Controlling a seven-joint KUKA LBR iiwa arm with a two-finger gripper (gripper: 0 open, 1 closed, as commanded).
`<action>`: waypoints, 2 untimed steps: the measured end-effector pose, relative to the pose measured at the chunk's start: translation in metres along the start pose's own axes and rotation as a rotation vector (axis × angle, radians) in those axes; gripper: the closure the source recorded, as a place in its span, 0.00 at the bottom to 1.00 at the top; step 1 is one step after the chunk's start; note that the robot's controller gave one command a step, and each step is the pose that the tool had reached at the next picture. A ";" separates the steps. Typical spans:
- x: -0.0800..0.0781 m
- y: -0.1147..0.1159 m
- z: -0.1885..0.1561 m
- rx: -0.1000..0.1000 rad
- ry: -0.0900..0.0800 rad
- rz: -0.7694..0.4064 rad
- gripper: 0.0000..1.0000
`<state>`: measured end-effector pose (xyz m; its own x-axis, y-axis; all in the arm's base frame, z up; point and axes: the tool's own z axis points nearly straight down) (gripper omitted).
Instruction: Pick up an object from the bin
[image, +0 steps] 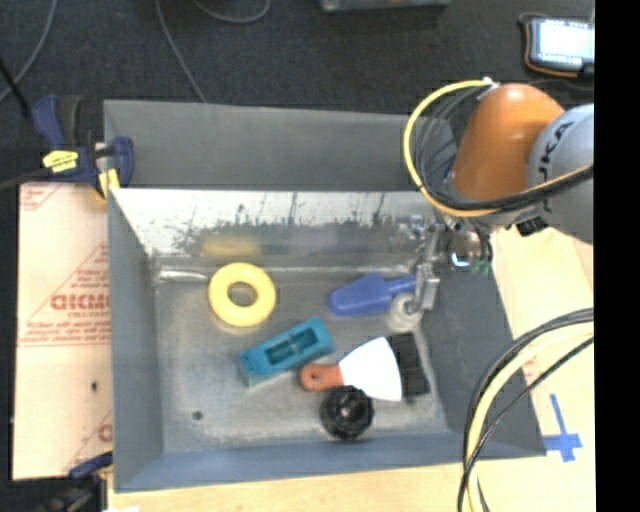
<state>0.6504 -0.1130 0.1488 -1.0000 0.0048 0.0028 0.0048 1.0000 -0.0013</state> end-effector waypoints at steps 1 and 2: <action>-0.001 0.000 -0.006 0.001 -0.007 -0.002 0.00; -0.004 0.021 0.057 0.003 -0.009 -0.095 0.00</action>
Offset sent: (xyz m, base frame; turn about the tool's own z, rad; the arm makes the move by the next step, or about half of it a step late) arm 0.0028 0.0296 -0.0788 -0.1240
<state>0.6548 -0.0919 0.0918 -0.9959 -0.0897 -0.0059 -0.0897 0.9960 -0.0042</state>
